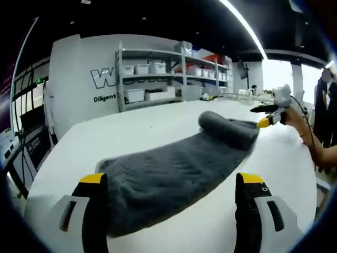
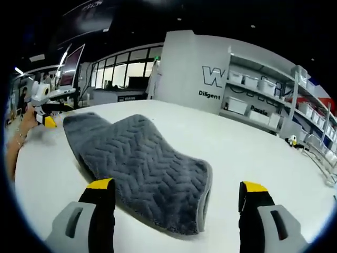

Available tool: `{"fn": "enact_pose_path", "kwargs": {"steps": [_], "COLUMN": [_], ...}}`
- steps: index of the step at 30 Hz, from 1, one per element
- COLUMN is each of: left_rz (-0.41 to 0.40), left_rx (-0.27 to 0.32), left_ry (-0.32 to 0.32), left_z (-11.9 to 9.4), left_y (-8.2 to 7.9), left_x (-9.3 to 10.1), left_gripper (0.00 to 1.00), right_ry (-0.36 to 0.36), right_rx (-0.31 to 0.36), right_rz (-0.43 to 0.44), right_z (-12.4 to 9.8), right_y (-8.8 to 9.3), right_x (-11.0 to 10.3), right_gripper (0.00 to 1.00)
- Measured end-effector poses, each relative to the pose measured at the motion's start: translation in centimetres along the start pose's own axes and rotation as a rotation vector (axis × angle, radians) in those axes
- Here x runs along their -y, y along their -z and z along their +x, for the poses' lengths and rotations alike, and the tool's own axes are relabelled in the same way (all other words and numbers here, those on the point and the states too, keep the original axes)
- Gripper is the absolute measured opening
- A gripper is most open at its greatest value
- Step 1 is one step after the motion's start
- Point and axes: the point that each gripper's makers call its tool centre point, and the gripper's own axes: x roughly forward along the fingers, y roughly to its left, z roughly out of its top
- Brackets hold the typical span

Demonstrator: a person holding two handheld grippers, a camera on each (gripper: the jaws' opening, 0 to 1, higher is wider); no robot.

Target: Open the folded towel by lifting each exposed corner and separating the folded layers until the towel lies flat within the target outline without major curled edges

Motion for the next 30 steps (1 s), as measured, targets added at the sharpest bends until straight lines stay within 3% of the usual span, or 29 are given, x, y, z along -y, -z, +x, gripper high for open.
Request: {"fn": "enact_pose_path", "kwargs": {"steps": [2,4,8,12,15,18,23,28,30], "left_rz": [-0.004,-0.007,0.014,-0.016,0.017,0.004,0.007,0.015,0.019], "left_rx": [0.000,-0.004,-0.021,-0.013,-0.039,-0.043,-0.058,-0.081,-0.080], "left_ry": [0.005,0.006,-0.003,0.021,-0.015,0.008,0.021,0.036,0.037], "left_z": [-0.1,-0.2,-0.3,-0.4,-0.6,-0.4,-0.3,-0.3,-0.3], "left_y": [0.0,0.2,0.5,0.5,0.9,1.0,1.3,1.8,1.8], "left_x": [0.2,0.4,0.6,0.9,0.5,0.8,1.3,1.7,1.8], "left_gripper": [0.99,0.99,0.99,0.99,0.99,0.99,0.99,0.99,0.99], "right_ry": [0.006,0.015,0.059,0.075,0.039,-0.008,-0.003,-0.033,-0.101], "right_rx": [0.058,0.067,0.061,0.014,-0.009,-0.094,-0.168,-0.167,-0.149], "right_rz": [0.042,0.056,0.068,0.033,0.034,0.017,-0.025,0.002,-0.053], "right_z": [-0.4,-0.6,-0.2,0.8,1.7,2.8,4.0,4.1,4.3], "right_y": [-0.9,-0.9,-0.8,-0.6,-0.4,1.0,2.6,3.0,2.9], "right_x": [0.4,1.2,2.8,2.7,1.8,0.5,0.4,-0.2,-1.1], "right_gripper": [0.99,0.95,0.68,0.52,0.43,0.42,0.29,0.20,0.13]}}
